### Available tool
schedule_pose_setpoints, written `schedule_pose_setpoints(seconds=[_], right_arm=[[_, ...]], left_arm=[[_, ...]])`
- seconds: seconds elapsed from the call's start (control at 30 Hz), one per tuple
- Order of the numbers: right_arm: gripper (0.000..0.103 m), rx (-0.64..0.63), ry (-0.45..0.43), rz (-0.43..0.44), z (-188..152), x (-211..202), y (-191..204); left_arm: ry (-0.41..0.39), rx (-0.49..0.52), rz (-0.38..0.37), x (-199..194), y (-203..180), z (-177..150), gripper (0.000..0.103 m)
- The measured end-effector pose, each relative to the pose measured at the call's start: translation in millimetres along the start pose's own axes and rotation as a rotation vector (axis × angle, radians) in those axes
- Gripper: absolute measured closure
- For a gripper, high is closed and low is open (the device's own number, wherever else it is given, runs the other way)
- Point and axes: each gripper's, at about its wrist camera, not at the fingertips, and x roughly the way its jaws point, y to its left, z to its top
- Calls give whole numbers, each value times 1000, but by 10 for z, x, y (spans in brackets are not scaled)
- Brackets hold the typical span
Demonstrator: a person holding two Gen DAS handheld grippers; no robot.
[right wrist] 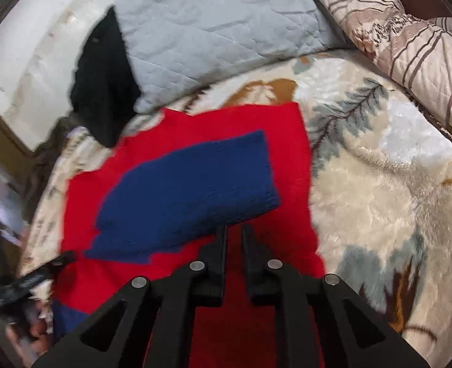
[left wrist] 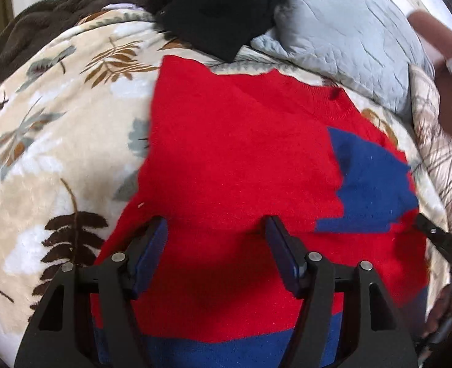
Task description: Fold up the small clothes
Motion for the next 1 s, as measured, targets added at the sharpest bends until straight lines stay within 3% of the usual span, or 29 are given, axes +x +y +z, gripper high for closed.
schedule_pose_setpoints(seconds=[0.07, 0.13, 0.2, 0.37, 0.47, 0.7, 0.93, 1.0], right_arm=[[88, -29, 22, -22, -90, -37, 16], [88, -67, 108, -68, -219, 82, 4], [88, -86, 95, -70, -286, 8, 17], [82, -93, 167, -58, -319, -313, 54], [74, -127, 174, -59, -407, -579, -6], [62, -87, 180, -26, -851, -1125, -389], [60, -37, 245, 39, -1368, -1217, -637], [59, -33, 268, 67, -1464, -1182, -640]], left_arm=[[1, 12, 20, 28, -27, -22, 35], [-2, 37, 45, 32, -75, -66, 34], [22, 46, 50, 5, -74, -146, 34], [103, 22, -62, -306, 43, -289, 35], [135, 41, -65, -596, 214, -439, 35], [248, -1, -48, -1046, 741, -1004, 34], [392, -34, -161, -1000, 634, -1674, 34], [367, -13, -137, -1026, 547, -1764, 31]])
